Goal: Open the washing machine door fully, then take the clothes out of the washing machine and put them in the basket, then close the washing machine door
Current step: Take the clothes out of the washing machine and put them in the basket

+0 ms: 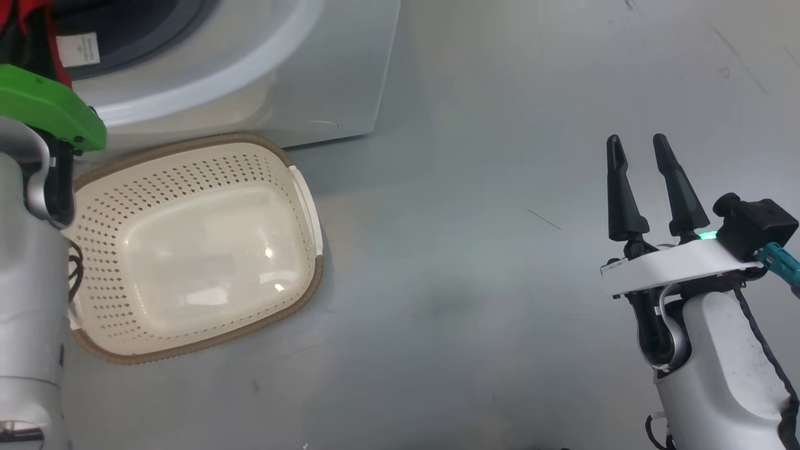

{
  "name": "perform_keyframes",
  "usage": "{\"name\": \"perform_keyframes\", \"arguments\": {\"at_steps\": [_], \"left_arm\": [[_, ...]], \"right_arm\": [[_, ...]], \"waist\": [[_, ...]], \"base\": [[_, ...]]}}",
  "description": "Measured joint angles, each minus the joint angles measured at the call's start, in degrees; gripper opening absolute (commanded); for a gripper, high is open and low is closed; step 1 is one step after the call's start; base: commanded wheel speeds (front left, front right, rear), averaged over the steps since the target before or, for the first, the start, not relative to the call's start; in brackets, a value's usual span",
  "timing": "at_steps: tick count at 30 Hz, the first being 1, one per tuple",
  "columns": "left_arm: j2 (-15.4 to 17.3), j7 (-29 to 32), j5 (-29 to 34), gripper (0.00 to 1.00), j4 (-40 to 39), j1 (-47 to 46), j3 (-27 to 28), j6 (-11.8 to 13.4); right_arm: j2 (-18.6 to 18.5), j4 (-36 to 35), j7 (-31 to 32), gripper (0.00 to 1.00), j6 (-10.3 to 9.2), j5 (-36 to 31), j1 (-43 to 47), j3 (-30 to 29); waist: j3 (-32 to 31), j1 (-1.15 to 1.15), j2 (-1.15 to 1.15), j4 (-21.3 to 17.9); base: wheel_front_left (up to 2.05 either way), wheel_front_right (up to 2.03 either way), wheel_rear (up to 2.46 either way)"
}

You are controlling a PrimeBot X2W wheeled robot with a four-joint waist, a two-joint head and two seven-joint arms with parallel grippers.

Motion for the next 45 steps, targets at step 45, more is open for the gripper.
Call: {"name": "perform_keyframes", "arguments": {"at_steps": [45], "left_arm": [[-0.64,-6.77,-2.14,0.00,-33.56,16.80,2.48,-0.16]], "right_arm": [[-1.19,2.69,0.00,1.00,0.00,-0.07,6.67,1.12]], "waist": [[-16.53,0.00,0.00,9.56]], "base": [[0.00,0.00,0.00]]}}
